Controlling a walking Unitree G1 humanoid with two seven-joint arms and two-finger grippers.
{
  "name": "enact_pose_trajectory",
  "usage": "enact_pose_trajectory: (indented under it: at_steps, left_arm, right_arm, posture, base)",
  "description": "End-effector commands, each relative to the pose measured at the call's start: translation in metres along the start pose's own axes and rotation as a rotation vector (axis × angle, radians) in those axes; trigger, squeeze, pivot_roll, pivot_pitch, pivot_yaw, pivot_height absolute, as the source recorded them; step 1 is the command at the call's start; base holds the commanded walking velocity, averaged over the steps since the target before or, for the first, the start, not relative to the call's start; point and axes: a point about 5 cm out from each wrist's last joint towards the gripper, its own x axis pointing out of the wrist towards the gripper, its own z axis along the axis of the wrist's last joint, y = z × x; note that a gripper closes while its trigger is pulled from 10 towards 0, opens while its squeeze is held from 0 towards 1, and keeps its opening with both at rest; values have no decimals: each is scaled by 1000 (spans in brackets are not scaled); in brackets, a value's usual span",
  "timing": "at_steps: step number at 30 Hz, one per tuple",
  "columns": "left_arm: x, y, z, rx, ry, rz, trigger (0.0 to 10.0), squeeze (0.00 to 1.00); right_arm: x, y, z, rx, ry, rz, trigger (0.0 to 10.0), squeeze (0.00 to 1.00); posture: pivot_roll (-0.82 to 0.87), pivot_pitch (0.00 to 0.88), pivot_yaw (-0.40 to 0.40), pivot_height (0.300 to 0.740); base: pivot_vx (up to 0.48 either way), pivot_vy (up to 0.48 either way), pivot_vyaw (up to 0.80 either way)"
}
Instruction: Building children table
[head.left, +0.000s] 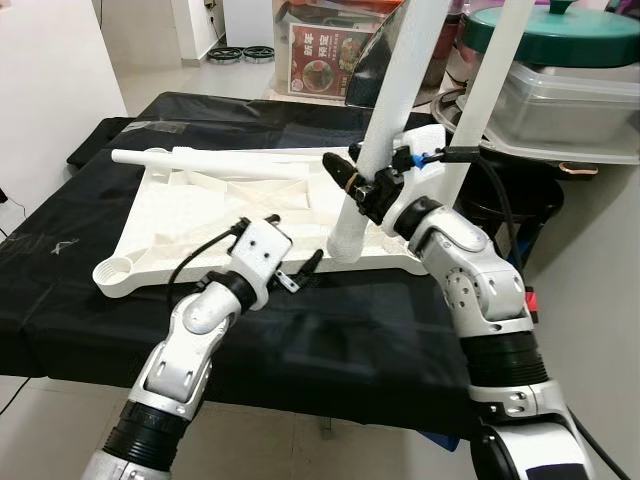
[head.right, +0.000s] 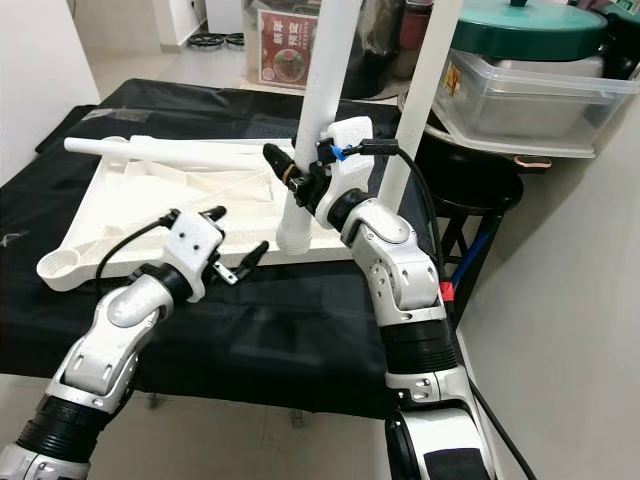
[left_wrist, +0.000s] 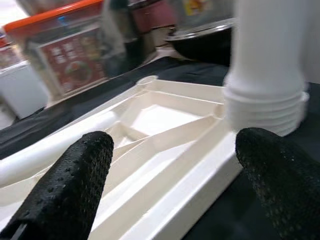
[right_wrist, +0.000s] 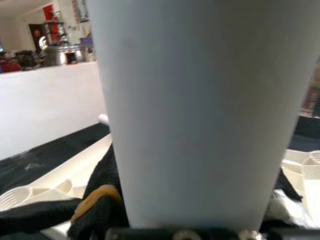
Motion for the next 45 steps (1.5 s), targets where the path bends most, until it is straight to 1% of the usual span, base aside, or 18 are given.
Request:
enact_pose_trajectory:
  at_steps: [1,2,3,4,5,6,7,8,9,11,14,18,26,31,33,42,45]
  left_arm:
    - [-3,-1,2,-58,-1,45,10000,0]
    - [-5,-3,4,-81,-9,55,10000,0]
    - [-5,-3,4,-81,-9,55,10000,0]
    - [-7,-7,6,-105,-22,65,10000,0]
    - [-9,-11,7,-129,-31,70,10000,0]
    - [-9,-11,7,-129,-31,70,10000,0]
    - [-11,-15,9,-154,-42,74,10000,0]
    - [-11,-15,9,-154,-42,74,10000,0]
    - [-12,-19,11,-171,-49,76,10000,0]
    - [-11,-24,19,-205,-83,106,10000,0]
    - [-9,-24,24,-207,-103,122,10000,0]
    - [-7,-22,25,-198,-96,125,10000,0]
    - [-10,-17,24,-195,-80,152,10000,0]
    - [-11,-21,24,-196,-70,133,10000,0]
    - [-11,-22,24,-209,-68,142,10000,0]
    - [-11,-23,26,-220,-72,151,10000,0]
    - [-11,-25,27,-236,-74,148,10000,0]
  right_arm:
    - [-3,-5,4,-25,-30,-46,10000,0]
    - [-4,-7,5,-31,-38,-64,10000,0]
    - [-4,-7,5,-31,-38,-64,10000,0]
    - [-6,-9,6,-53,-53,-96,10000,0]
    - [-9,-12,7,-49,-71,-130,10000,0]
    - [-9,-12,7,-49,-71,-130,10000,0]
    - [-13,-14,8,-52,-85,-161,10000,0]
    - [-13,-14,8,-52,-85,-161,10000,0]
    - [-15,-15,8,-53,-93,-181,10000,0]
    - [-20,-16,6,-38,-99,-221,10000,0]
    - [-21,-15,5,-29,-103,-238,10000,0]
    - [-19,-14,7,-33,-109,-239,10000,0]
    - [-18,-13,10,-35,-116,-242,10000,0]
    - [-19,-10,9,-29,-114,-239,10000,0]
    - [-19,-9,9,-29,-117,-239,10000,0]
    - [-19,-6,14,-34,-137,-238,10000,0]
    - [-18,-4,17,-34,-150,-237,10000,0]
  posture:
    - [91,27,-68,740]
    - [90,27,-68,740]
    - [90,27,-68,740]
    - [95,31,-70,740]
    - [96,31,-70,740]
    - [96,31,-70,740]
    - [97,34,-70,740]
    - [97,34,-70,740]
    - [97,34,-70,740]
    - [92,33,-65,740]
    - [92,33,-63,740]
    - [95,33,-62,740]
    - [97,36,-64,740]
    - [96,42,-62,740]
    - [94,42,-59,740]
    - [91,39,-60,740]
    - [90,37,-53,740]
  base:
    - [0,0,0]
    - [0,0,0]
    - [0,0,0]
    - [0,0,0]
    - [0,0,0]
    - [0,0,0]
    - [0,0,0]
    - [0,0,0]
    - [0,0,0]
    - [0,0,0]
    - [0,104,0]
    - [0,480,0]
    - [0,480,0]
    - [0,480,0]
    - [0,480,0]
    - [0,0,0]
    - [0,0,0]
